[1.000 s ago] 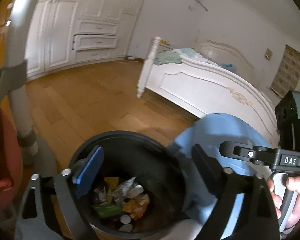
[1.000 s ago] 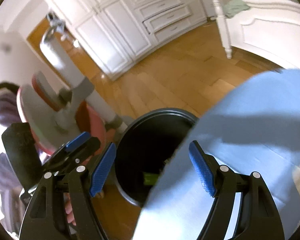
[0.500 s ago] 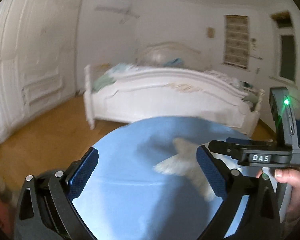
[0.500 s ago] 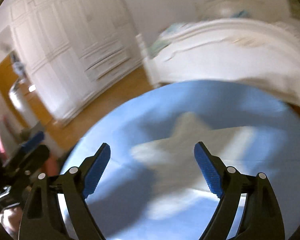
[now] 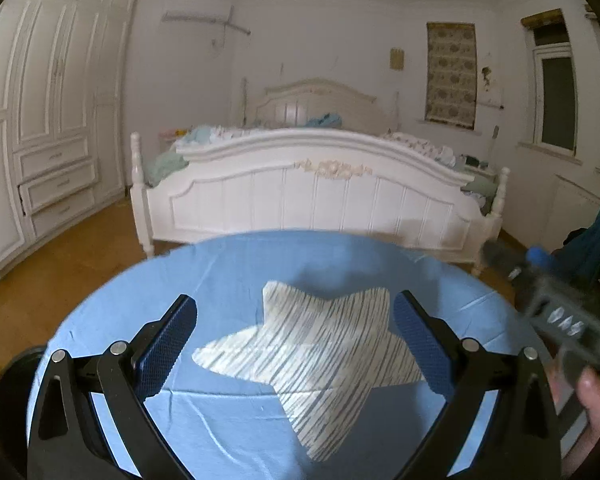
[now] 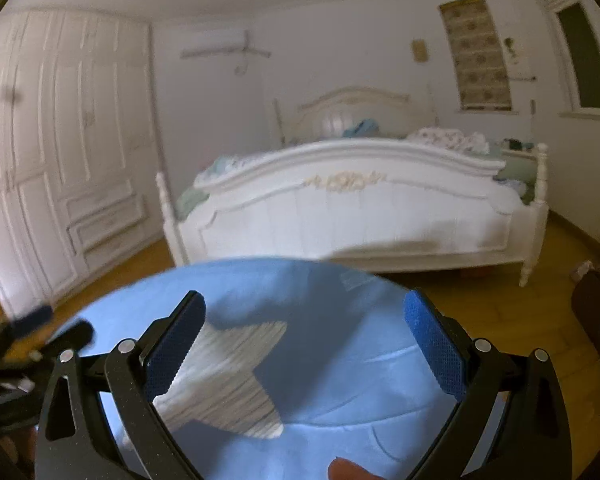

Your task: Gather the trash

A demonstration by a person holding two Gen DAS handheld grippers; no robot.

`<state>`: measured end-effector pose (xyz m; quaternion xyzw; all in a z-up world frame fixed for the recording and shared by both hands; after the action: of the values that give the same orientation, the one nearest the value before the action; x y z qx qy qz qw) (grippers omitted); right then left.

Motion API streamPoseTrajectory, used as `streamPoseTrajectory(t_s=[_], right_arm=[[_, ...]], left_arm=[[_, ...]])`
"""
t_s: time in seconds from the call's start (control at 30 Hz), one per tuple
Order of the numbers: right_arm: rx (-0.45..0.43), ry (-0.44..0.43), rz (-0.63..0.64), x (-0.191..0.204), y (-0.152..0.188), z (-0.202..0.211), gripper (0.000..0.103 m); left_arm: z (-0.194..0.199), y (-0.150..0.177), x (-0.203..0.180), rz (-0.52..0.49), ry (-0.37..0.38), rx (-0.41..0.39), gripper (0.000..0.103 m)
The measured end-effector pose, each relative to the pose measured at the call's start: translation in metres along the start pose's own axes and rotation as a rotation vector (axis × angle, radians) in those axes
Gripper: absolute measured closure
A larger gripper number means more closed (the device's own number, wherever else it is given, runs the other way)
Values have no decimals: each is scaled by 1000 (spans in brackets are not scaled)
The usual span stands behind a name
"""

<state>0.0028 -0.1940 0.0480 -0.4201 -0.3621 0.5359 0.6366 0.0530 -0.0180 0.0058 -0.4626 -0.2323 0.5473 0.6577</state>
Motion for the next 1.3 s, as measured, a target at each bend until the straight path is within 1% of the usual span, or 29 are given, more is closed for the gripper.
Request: streamPoseTrajectory(t_s=[0.13, 0.23, 0.33, 0.37, 0.47, 0.7, 0.83, 0.97, 1.03, 1.3], right_arm=[[-68, 21, -31, -10, -6, 13, 5], [-82, 22, -32, -12, -6, 20, 5], [-95, 24, -25, -12, -7, 24, 5], [-96, 25, -23, -4, -9, 24, 5], [-96, 26, -18, 0, -8, 24, 5], [-94, 25, -20, 1, -10, 24, 5], [-94, 23, -22, 3, -12, 24, 5], [-92, 23, -24, 4, -11, 24, 5], [-93, 22, -23, 3, -13, 23, 5], [-92, 24, -23, 5, -11, 26, 5]], left_arm=[[-3, 8, 7, 31, -13, 22, 5], [0, 8, 11, 46, -23, 2, 5], [0, 8, 12, 42, -32, 4, 5], [0, 9, 11, 40, -31, 4, 5], [2, 8, 11, 34, -30, -2, 5], [4, 7, 15, 38, -60, -5, 5], [3, 6, 18, 42, -60, -4, 5], [3, 6, 16, 7, -112, 3, 5], [2, 6, 15, -6, -98, 6, 5], [2, 8, 12, -5, -59, 13, 5]])
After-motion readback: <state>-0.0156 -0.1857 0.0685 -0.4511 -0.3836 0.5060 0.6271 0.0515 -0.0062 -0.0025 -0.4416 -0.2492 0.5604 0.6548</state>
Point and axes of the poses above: each gripper's, at about its wrist camera, not at the fingertips, and z roughly against the way its jaws point, x to its left, y to its underside, the point moved 7 cm from there along -z, roughly the way its jaws point, and after that the axes turned 5 degrees about y, right-handed, at the moved point
